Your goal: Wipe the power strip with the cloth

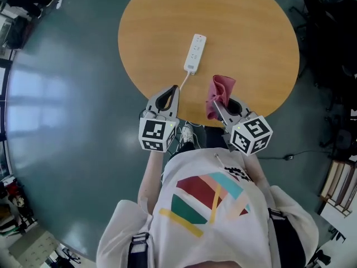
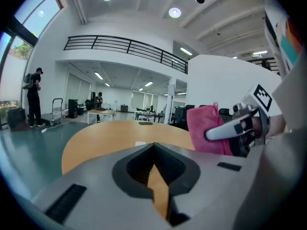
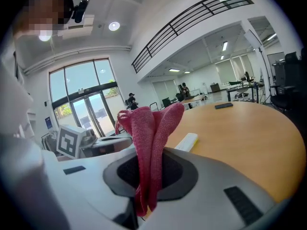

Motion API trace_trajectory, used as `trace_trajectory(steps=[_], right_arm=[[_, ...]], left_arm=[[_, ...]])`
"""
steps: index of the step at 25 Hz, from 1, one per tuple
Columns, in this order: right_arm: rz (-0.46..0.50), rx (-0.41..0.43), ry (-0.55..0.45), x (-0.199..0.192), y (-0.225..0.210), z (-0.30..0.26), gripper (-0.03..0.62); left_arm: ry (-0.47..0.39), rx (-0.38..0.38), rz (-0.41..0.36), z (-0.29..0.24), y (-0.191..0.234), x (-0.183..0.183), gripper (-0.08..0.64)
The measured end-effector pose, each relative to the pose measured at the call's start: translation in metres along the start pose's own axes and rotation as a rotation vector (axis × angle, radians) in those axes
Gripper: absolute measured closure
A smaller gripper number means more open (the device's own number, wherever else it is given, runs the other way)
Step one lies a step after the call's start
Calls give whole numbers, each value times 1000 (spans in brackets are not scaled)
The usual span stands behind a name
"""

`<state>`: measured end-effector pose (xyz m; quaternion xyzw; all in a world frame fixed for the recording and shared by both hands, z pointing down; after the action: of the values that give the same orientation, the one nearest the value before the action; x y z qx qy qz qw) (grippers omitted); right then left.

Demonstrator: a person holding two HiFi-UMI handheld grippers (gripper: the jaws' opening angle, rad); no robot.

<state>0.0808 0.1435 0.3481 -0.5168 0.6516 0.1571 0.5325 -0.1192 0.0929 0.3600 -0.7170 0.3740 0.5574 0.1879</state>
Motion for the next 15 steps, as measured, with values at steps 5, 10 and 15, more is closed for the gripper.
trace_trajectory(steps=[5, 10, 15], right_arm=[[63, 56, 56, 18, -31, -36, 552], [275, 263, 273, 40, -83, -85, 554], [310, 493, 429, 67, -104, -165, 552]], left_arm=[[143, 2, 49, -61, 10, -26, 517], [322, 72, 8, -121, 9, -54, 517], [482, 63, -24, -150, 23, -76, 517]])
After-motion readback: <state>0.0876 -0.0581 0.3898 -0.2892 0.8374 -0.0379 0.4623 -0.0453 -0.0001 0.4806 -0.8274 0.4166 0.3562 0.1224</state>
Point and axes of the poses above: the fingertips, and each gripper's own axes: z backward along the fingers, y to its left, x out of its top, the point moved 8 cm from there along z, backward along the fingers, and after that the axes turned 1 degree about -x, right-handed, at the moved point
